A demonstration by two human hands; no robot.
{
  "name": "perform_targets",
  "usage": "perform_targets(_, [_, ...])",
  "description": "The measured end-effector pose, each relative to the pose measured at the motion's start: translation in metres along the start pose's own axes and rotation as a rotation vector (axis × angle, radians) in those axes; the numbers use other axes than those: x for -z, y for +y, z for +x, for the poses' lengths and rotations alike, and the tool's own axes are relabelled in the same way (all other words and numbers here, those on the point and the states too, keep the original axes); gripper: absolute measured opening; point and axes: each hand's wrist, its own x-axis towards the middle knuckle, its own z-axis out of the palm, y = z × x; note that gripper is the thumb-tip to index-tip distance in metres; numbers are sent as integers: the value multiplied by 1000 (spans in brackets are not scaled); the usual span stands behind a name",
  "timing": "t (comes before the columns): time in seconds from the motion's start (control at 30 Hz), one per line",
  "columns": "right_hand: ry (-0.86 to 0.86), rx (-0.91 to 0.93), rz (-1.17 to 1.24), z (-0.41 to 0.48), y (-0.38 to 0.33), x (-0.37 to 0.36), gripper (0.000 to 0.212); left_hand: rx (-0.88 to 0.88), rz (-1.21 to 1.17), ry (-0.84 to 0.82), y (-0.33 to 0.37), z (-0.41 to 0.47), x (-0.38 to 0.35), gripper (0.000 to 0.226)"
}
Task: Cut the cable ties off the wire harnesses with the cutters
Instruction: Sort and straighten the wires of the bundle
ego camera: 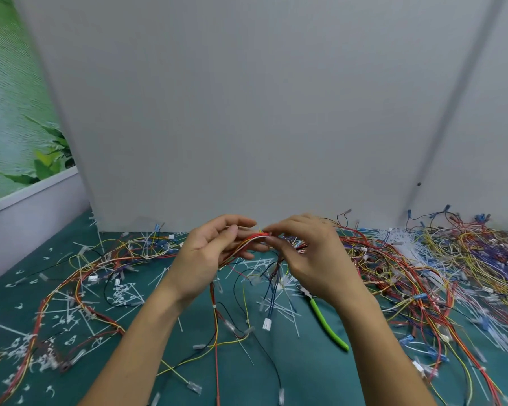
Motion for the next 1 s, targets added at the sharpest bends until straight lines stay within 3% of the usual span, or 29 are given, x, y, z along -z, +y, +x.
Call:
perform_targets(0.13, [122,-5,20,2,4,3,8,-28,211,64,0,1,6,22])
perform_targets(0.2, [162,-79,65,2,9,7,9,36,294,94,0,1,13,18])
perform_targets(0.27, [182,-176,89,2,13,7,9,144,337,0,2,-1,20,27])
perform_targets(0.37, [183,-283,98,2,17,4,9,141,282,-117,2,-5,20,30])
perform_targets(0.5, [85,-364,44,1,16,5,19,80,221,-9,-1,-3,14,25])
perform_targets(0.63, [104,-274,-130,0,3,8,29,73,223,51,-4,0,6,22])
perform_targets(0.8, [39,4,36,-1,-12,1,22,21,219,40,-9,0,-1,19])
perform_targets(1.0, [7,-36,146,1,0,1,10,55,213,7,-9,0,-4,25])
